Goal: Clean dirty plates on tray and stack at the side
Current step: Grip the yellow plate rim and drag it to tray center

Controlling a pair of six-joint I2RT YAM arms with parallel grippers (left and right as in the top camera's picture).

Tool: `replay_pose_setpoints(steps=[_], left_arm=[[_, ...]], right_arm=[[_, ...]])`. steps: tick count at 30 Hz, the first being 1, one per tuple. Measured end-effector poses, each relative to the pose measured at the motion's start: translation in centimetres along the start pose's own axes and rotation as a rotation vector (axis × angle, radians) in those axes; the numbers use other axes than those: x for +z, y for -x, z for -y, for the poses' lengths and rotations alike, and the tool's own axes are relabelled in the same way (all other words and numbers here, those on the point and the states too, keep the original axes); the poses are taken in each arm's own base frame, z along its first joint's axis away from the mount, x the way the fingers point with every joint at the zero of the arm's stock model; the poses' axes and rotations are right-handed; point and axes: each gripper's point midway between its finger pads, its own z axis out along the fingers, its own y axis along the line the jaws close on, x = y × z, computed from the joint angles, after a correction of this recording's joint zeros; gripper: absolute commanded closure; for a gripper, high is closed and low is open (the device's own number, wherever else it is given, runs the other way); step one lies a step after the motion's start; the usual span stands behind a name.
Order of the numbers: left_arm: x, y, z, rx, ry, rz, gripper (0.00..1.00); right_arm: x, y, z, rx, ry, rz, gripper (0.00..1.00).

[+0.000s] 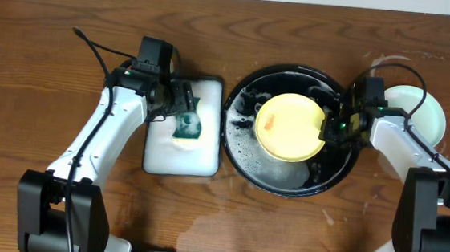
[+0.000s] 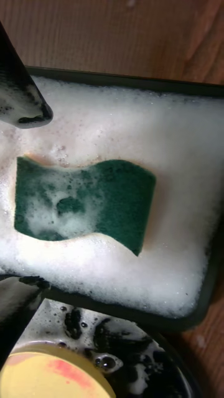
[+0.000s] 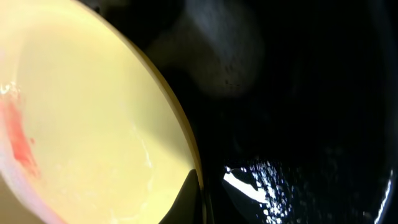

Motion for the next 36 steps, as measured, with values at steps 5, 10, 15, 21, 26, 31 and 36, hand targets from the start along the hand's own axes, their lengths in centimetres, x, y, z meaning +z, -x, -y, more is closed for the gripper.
replay_pose_setpoints(steps=[5,10,15,21,26,31,36], left_arm=[[0.0,0.2,0.2,0.001,-0.008,0.008,0.21],[0.0,0.4,0.4,0.002,-0.017,0.014,0.21],[0.0,0.6,0.8,0.01,-0.029,0.027,0.21],[2.1,0.4,1.5,0.031,-0.028,0.005,0.21],[5.4,-0.4,0.9,0.029,0.002,-0.06,0.21],[6.5,-1.0,0.5,0.029,0.015,-0.089,0.21],[7.1,-1.0,0.6,0.055,0.031,-0.084,0.21]], right_arm=[[1.1,0.2,0.0,-0.001,0.01,-0.012,0.99],[1.2,0.6,-0.1,-0.006,0.016,-0.001,0.99],[1.2,0.7,-0.1,-0.012,0.016,0.001,0.99],[1.2,0.7,-0.1,-0.012,0.016,0.001,0.99],[1.2,0.7,-0.1,-0.012,0.016,0.001,0.99],[1.2,0.7,-0.1,-0.012,0.016,0.001,0.99],[1.2,0.7,-0.1,-0.012,0.016,0.001,0.99]])
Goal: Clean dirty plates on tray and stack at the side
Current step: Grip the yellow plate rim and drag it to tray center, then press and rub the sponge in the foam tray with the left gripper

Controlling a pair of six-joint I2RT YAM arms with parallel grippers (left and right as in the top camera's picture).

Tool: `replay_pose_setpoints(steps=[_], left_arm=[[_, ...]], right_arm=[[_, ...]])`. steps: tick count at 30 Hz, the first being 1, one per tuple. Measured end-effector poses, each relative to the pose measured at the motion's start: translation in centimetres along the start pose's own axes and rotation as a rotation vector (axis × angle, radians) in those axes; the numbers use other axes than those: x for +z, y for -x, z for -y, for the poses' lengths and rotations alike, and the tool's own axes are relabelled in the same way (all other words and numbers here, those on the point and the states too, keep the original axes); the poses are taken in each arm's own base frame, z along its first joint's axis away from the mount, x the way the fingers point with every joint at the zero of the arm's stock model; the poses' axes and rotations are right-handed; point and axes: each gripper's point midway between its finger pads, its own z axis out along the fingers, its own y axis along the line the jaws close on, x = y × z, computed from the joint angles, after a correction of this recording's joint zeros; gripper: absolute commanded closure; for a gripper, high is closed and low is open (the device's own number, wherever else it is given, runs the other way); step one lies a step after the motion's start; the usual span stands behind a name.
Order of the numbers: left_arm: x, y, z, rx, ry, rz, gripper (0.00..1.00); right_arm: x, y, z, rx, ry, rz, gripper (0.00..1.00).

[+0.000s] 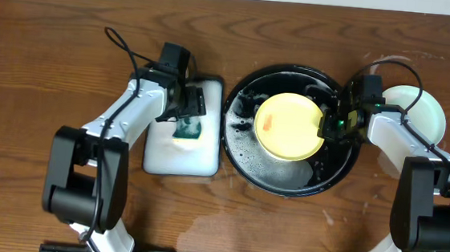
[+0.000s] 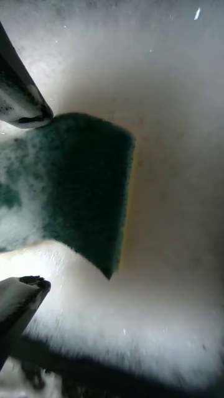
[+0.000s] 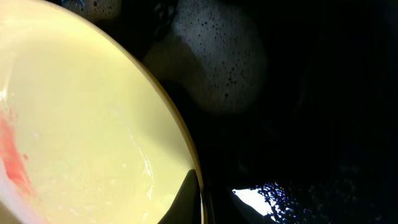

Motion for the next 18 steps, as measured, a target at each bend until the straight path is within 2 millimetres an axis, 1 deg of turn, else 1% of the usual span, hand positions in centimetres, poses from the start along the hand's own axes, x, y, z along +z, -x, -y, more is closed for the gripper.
replay_pose_setpoints(steps=[3,4,5,6,8,14,18], left_arm=[[1.3,-0.7,-0.2,0.012,0.021,-0.035,0.22],[1.8,-1.0,-0.3,0.013,0.026,-0.049,0.26],[2.2,-1.3,-0.3,0.015,0.031,-0.06,0.35],[2.5,-1.4,-0.4,0.017,0.037,-0.068,0.42],[2.6,-1.4,-0.6,0.018,0.046,-0.069,0.49],[2.6,-1.4,-0.7,0.019,0.05,-0.066,0.54],[2.6,-1.4,-0.7,0.019,0.05,-0.068,0.53]], right_arm=[[0.0,0.0,0.0,0.0,0.0,0.0,0.99],[0.0,0.0,0.0,0.0,0.0,0.0,0.99],[0.0,0.0,0.0,0.0,0.0,0.0,0.99],[0.0,0.0,0.0,0.0,0.0,0.0,0.99],[0.0,0.0,0.0,0.0,0.0,0.0,0.99],[0.0,0.0,0.0,0.0,0.0,0.0,0.99],[0.0,0.0,0.0,0.0,0.0,0.0,0.99]])
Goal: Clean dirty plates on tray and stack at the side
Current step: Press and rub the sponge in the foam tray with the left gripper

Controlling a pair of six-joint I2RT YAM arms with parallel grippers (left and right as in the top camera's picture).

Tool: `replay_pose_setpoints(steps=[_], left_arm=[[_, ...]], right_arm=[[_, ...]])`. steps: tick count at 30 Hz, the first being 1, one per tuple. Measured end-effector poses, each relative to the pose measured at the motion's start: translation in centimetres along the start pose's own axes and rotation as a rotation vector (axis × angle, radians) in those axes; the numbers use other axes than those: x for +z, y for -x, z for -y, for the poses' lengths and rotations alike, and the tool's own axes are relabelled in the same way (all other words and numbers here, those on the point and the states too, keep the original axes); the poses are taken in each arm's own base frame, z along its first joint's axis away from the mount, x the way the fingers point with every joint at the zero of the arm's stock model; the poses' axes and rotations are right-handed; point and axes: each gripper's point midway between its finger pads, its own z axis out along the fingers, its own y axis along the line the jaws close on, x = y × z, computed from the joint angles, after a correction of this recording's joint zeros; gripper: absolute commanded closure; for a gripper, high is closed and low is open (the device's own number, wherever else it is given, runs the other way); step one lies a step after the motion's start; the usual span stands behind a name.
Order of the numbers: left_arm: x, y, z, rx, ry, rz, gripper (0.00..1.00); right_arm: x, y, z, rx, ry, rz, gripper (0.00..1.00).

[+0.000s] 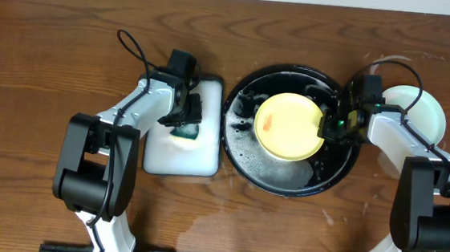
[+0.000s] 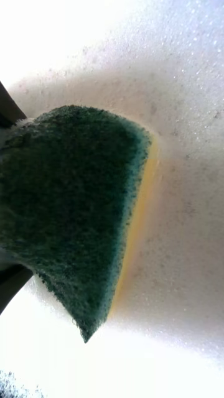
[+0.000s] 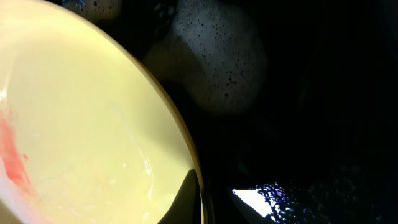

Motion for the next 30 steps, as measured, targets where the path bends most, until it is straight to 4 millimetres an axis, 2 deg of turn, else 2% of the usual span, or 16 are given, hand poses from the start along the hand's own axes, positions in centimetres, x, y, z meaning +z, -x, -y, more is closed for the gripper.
replay_pose_setpoints(steps=[4,7,22,25,30], left_arm=[[-0.05,0.0,-0.01,0.002,0.001,0.001,0.38],[-0.14,-0.03,-0.05,0.0,0.003,0.0,0.39],[-0.23,-0.41,-0.21,-0.002,0.009,-0.014,0.81],[-0.23,-0.4,-0.21,-0.003,0.009,-0.014,0.92],[-0.32,-0.4,-0.2,-0.001,0.009,-0.013,0.92]], right_arm=[[0.0,0.0,0.0,0.0,0.0,0.0,0.99],[0.0,0.0,-0.01,0.0,0.0,0.0,0.99],[0.0,0.01,-0.01,0.0,0.0,0.0,0.99],[0.0,0.0,-0.01,0.0,0.0,0.0,0.99],[0.0,0.0,0.0,0.0,0.0,0.0,0.99]])
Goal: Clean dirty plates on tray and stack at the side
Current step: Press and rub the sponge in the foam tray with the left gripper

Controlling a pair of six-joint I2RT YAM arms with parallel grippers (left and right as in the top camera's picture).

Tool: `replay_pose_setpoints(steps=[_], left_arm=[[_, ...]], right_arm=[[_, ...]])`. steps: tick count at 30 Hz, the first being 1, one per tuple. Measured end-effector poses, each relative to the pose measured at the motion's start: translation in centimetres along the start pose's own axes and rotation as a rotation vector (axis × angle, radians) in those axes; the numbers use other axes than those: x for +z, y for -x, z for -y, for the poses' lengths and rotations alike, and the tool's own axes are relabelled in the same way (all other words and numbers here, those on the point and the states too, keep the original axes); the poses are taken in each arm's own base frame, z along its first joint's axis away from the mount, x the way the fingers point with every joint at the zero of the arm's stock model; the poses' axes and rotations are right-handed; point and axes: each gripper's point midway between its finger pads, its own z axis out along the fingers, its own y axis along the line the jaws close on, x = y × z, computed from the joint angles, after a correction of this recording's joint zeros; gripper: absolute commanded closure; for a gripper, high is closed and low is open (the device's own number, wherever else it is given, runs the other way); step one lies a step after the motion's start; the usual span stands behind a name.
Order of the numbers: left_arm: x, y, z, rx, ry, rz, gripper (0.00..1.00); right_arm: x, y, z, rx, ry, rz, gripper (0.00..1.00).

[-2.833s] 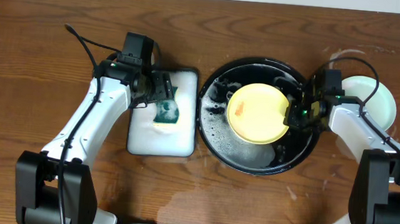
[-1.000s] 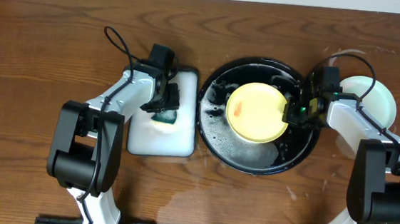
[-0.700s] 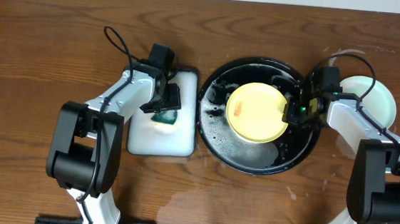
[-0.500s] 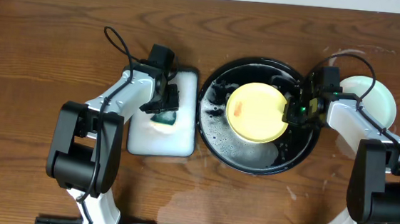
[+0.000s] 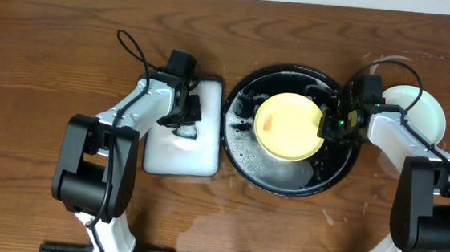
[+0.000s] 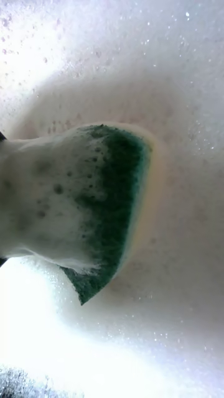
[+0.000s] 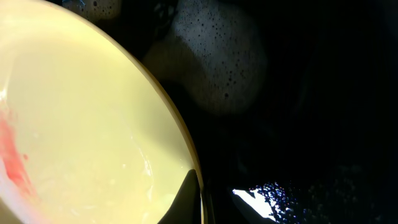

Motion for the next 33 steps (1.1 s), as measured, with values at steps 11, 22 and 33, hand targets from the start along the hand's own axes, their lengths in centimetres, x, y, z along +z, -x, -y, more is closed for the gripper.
replay_pose_setpoints(steps=[11,22,33], left_arm=[[-3.9,0.9,0.7,0.003,-0.035,0.082,0.93],[-3.2,1.8,1.0,-0.049,-0.053,0.115,0.89],[-3.1,0.9,0.6,-0.057,-0.038,0.082,0.61]], right_arm=[[0.0,0.0,0.0,0.0,0.0,0.001,0.99],[0.0,0.0,0.0,0.0,0.001,0.001,0.99],[0.0,0.0,0.0,0.0,0.0,0.0,0.99]])
